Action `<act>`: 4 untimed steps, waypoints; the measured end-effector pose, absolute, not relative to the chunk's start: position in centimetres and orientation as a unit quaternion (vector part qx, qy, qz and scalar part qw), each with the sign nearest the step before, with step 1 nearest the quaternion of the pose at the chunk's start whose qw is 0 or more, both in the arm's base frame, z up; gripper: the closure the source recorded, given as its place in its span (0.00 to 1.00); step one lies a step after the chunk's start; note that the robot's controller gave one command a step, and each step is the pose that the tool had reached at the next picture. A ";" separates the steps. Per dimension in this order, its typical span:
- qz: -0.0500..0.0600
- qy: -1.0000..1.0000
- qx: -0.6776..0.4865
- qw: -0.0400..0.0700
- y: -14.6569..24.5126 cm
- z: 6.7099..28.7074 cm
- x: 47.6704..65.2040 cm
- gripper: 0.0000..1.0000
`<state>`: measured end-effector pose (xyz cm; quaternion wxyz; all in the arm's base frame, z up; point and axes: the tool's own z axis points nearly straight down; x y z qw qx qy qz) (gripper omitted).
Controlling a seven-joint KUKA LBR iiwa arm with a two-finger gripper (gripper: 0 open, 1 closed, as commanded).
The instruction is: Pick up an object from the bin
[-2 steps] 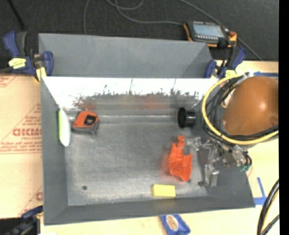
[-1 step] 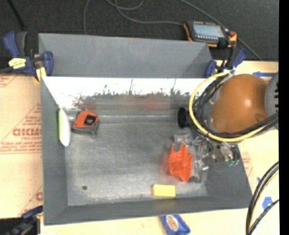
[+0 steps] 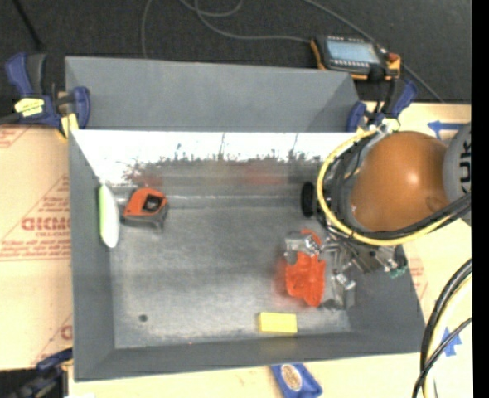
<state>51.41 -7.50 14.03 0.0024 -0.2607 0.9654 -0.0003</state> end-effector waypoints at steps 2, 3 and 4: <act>0.000 0.942 -0.336 0.002 -7.5 9.8 56.0 0.00; 0.000 0.870 -0.494 0.002 -8.9 9.2 59.0 1.00; 0.000 0.870 -0.493 0.002 -8.9 9.2 59.0 1.00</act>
Offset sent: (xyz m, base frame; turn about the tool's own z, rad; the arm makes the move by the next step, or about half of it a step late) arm 0.0502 0.0051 -0.0469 -0.1259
